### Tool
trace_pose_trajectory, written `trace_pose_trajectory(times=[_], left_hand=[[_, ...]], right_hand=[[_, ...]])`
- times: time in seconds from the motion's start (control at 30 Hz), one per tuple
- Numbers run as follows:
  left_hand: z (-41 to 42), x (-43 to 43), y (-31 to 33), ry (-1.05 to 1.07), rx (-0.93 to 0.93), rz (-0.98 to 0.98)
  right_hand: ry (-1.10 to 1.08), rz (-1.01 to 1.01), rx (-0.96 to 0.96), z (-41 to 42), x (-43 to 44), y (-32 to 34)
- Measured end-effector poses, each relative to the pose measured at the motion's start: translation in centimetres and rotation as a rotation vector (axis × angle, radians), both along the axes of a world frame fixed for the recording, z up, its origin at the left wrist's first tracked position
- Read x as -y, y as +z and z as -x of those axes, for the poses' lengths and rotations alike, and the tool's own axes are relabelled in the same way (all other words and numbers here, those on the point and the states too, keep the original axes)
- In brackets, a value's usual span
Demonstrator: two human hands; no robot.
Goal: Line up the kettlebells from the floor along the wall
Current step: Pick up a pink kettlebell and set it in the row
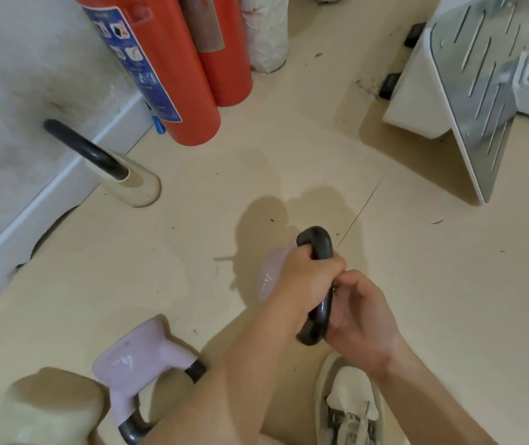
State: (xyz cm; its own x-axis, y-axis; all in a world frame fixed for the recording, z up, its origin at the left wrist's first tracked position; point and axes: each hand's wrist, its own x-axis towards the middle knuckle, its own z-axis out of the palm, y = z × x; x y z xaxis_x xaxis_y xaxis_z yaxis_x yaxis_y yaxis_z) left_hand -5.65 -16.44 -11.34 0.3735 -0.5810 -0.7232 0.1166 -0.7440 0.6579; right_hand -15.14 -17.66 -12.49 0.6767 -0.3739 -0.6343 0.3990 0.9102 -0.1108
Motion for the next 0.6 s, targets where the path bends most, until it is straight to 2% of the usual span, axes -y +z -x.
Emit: trace_pose_trajectory(times=[0.07, 0.13, 0.23, 0.3, 0.37, 0.4, 0.43, 0.5, 0.57, 0.6], left_hand=[[-1.9, 0.1, 0.6, -0.013, 0.082, -0.056], [-4.1, 0.2, 1.1, -0.067, 0.194, -0.122], [-7.2, -0.5, 1.9, -0.407, 0.627, -0.230], [-8.3, -0.8, 2.3, -0.552, 0.953, -0.124], [-8.5, -0.6, 2.3, -0.684, 1.114, 0.230], [-8.7, -0.3, 2.5, -0.829, 1.096, 0.348], [-9.0, 0.0, 2.7, -0.990, 1.041, 0.378], [-10.6, -0.2, 2.9, -1.202, 0.933, 0.159], [-12.4, -1.7, 2.5, -1.120, 0.758, 0.010], [-12.9, -2.9, 2.2, -1.023, 0.676, 0.030]], right_hand=[[0.130, 0.054, 0.021, -1.6, -0.4, 0.0], [0.343, 0.202, -0.066, -3.2, -0.4, 0.0], [0.507, 0.449, -0.145, -5.4, -0.6, 0.5], [0.493, 0.513, -0.185, -6.4, -1.1, 0.3], [0.598, 0.665, -0.297, -6.7, -1.3, 0.7], [0.717, 0.771, -0.356, -6.9, -1.0, 0.9], [0.868, 0.878, -0.405, -7.0, -0.6, 1.2], [1.190, 1.100, -0.496, -7.5, 0.5, 1.8], [1.413, 1.377, -0.548, -7.9, 1.5, 2.2], [1.471, 1.519, -0.575, -8.1, 1.8, 2.5]])
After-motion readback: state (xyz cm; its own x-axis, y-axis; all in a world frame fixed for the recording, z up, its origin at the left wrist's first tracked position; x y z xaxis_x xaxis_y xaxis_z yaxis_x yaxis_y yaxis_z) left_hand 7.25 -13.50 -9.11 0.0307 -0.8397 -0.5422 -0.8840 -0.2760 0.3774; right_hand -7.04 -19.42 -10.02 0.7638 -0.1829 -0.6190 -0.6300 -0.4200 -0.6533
